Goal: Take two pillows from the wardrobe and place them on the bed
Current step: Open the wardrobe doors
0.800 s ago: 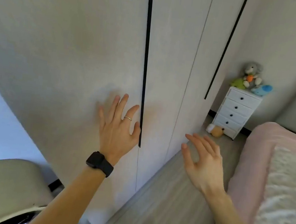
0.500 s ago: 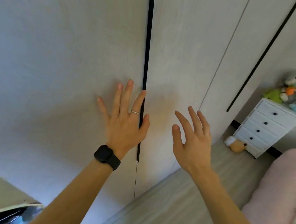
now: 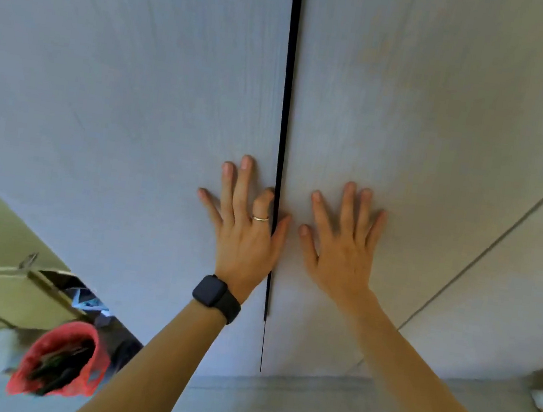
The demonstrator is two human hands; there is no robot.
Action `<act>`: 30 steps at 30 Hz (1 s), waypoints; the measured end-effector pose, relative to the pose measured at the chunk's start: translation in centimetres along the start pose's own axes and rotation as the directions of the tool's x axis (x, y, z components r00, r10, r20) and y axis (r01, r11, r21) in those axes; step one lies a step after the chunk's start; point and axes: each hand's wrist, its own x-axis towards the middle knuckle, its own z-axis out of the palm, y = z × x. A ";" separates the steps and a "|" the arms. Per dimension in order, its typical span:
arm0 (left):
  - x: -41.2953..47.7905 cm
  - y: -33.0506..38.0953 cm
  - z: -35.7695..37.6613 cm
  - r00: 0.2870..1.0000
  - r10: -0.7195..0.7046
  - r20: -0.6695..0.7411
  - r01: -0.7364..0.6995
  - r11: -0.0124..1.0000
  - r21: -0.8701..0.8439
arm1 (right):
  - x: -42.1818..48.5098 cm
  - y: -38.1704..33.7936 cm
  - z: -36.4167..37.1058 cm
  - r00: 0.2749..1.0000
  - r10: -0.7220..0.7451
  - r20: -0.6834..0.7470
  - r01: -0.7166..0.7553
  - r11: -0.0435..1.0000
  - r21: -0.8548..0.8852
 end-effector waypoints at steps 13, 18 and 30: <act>-0.7 3.1 -2.1 0.982 -0.162 0.099 0.167 0.985 -0.048 | 0.0 1.5 2.2 0.993 -0.056 -0.104 0.064 0.995 0.078; -1.4 3.8 -4.1 0.980 -0.147 0.136 0.153 0.987 -0.039 | -0.2 1.3 1.0 0.999 -0.039 -0.034 0.041 0.996 0.083; -6.6 5.9 -11.1 0.955 -0.274 0.116 0.291 0.941 -0.174 | -4.7 -1.8 -6.2 0.930 -0.088 0.357 -0.147 0.801 0.580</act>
